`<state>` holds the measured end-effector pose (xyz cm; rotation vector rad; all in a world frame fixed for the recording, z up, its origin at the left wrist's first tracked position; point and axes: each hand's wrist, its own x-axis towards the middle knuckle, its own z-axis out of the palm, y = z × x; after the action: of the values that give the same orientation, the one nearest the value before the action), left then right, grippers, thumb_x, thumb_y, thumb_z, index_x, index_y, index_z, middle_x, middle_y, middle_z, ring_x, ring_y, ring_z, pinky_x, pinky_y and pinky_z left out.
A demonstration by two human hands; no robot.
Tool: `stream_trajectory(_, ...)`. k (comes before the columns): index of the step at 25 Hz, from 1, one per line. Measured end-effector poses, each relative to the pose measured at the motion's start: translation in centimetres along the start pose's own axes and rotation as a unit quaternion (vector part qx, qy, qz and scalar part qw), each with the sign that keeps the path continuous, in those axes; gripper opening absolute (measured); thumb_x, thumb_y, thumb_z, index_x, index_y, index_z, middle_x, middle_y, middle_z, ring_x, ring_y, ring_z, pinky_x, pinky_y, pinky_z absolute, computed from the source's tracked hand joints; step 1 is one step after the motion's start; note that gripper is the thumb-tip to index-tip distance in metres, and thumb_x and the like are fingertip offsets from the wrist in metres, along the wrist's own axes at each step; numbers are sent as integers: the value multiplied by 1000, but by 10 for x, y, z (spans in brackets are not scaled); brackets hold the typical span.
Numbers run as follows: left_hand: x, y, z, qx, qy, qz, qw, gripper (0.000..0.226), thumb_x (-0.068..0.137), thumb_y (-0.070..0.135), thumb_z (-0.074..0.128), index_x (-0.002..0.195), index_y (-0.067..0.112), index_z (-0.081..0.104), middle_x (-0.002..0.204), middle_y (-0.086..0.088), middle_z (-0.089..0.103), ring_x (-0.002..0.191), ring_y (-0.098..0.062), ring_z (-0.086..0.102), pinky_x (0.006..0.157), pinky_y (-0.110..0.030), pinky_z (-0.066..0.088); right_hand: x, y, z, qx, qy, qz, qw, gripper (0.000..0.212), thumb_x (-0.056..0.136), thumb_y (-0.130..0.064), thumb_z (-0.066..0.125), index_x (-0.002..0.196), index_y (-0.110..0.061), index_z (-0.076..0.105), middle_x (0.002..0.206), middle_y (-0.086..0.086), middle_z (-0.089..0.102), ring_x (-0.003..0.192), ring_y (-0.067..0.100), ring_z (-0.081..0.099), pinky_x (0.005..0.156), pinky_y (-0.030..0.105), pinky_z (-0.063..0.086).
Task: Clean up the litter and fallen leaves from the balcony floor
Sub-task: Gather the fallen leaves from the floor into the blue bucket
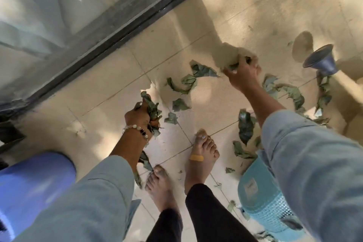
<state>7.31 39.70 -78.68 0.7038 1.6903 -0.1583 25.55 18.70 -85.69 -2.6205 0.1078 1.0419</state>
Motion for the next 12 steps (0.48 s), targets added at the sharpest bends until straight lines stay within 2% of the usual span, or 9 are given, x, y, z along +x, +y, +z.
stream_trajectory(2, 5, -5, -16, -28, -29, -29, 999, 28, 95, 29, 60, 68, 21, 56, 50, 0, 46, 32, -10, 32, 34, -11, 24, -13, -18, 27, -12, 22, -61, 998, 78, 88, -55, 54, 150, -22, 20, 155, 18, 12, 139, 45, 14, 110, 64, 25)
stream_trajectory(5, 6, -23, -42, -57, -55, -44, 996, 25, 97, 26, 55, 72, 22, 56, 53, 0, 44, 33, -10, 32, 34, -11, 23, -40, -53, 65, -112, -32, -158, 981, 90, 78, -71, 54, 149, -41, 8, 159, 12, -4, 141, 48, -3, 99, 76, 16)
stream_trajectory(8, 11, -25, -53, -42, -40, -38, 998, 28, 95, 30, 59, 69, 20, 55, 49, 0, 46, 32, -11, 30, 35, -11, 24, -59, -69, 99, -216, -67, -215, 950, 99, 73, -67, 63, 149, -44, 4, 158, 13, -14, 138, 53, -15, 97, 79, 11)
stream_trajectory(10, 27, -30, -65, -32, -14, -22, 999, 27, 95, 26, 58, 70, 17, 54, 56, -3, 46, 35, -12, 30, 35, -14, 26, -72, -63, 122, -298, -44, -265, 916, 93, 78, -52, 67, 151, -35, 12, 158, 18, -2, 138, 56, -7, 102, 75, 15)
stream_trajectory(11, 45, -37, -71, -35, 2, -31, 999, 22, 96, 23, 56, 75, 15, 55, 60, -4, 48, 38, -14, 32, 36, -15, 29, -81, -55, 134, -319, -21, -307, 897, 80, 82, -39, 64, 150, -27, 23, 155, 22, 11, 138, 57, 5, 104, 72, 21)
stream_trajectory(12, 69, -43, -81, -31, 65, -57, 996, 15, 97, 20, 51, 86, 11, 55, 67, -6, 53, 44, -16, 39, 40, -20, 35, -89, -48, 142, -314, 12, -359, 879, 63, 85, -25, 59, 144, -18, 39, 149, 27, 27, 133, 57, 23, 101, 69, 33)
